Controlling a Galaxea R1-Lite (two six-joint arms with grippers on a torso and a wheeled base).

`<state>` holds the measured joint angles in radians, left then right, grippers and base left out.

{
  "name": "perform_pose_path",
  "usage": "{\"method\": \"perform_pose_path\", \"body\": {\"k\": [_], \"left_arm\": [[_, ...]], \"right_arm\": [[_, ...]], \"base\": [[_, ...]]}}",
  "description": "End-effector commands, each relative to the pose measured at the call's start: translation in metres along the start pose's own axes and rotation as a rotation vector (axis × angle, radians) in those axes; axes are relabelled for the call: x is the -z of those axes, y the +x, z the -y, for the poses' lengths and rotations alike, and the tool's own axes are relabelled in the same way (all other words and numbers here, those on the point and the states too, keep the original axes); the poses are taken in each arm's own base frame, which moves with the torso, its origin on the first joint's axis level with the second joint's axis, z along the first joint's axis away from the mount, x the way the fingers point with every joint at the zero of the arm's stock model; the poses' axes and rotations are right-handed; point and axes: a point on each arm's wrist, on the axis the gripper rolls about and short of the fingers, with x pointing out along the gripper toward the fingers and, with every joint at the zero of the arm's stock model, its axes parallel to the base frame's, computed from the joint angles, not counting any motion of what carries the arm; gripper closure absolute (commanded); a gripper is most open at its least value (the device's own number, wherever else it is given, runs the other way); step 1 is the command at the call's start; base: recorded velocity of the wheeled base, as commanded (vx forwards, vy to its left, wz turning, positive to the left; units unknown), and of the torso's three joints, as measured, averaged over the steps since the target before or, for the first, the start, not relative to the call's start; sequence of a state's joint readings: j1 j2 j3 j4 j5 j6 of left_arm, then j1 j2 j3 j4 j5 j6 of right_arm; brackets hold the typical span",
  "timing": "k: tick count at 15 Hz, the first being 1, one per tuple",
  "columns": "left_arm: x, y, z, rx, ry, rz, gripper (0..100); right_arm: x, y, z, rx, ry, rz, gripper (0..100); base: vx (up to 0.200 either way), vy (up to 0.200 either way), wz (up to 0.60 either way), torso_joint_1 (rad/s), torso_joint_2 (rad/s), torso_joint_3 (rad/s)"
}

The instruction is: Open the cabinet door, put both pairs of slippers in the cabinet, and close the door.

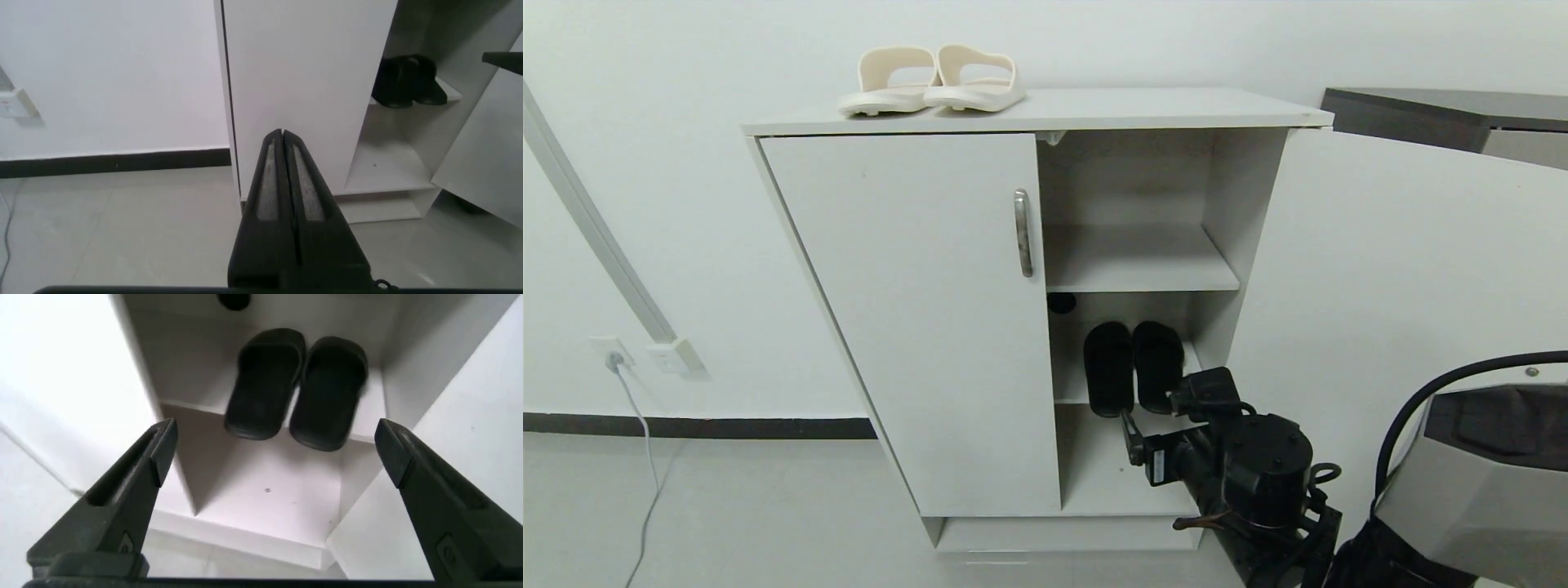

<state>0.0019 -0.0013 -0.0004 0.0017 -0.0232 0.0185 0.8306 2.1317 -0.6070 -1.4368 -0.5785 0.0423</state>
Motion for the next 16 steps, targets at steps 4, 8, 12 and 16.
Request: {"method": "perform_pose_path", "body": {"k": [4, 8, 12, 16], "left_arm": [[0.0001, 0.0001, 0.0000, -0.001, -0.003, -0.002, 100], [0.0001, 0.0001, 0.0000, -0.001, -0.003, -0.002, 100], [0.0001, 0.0001, 0.0000, -0.001, -0.003, -0.002, 100], [0.0001, 0.0001, 0.0000, -0.001, -0.005, -0.002, 100]], "right_arm": [[-0.0039, -0.0067, -0.0011, -0.016, 0.002, 0.004, 0], [-0.0034, -0.0074, -0.0025, -0.021, 0.001, 0.003, 0], [-0.0035, -0.0077, -0.0029, -0.021, 0.000, 0.004, 0], [-0.0036, -0.0082, -0.0038, -0.024, 0.001, 0.006, 0]], "base": [[0.000, 0.100, 0.00, 0.004, 0.00, 0.002], [0.000, 0.200, 0.00, 0.005, 0.00, 0.001], [0.000, 0.200, 0.00, 0.006, 0.00, 0.004], [0.000, 0.200, 0.00, 0.001, 0.01, 0.002]]}}
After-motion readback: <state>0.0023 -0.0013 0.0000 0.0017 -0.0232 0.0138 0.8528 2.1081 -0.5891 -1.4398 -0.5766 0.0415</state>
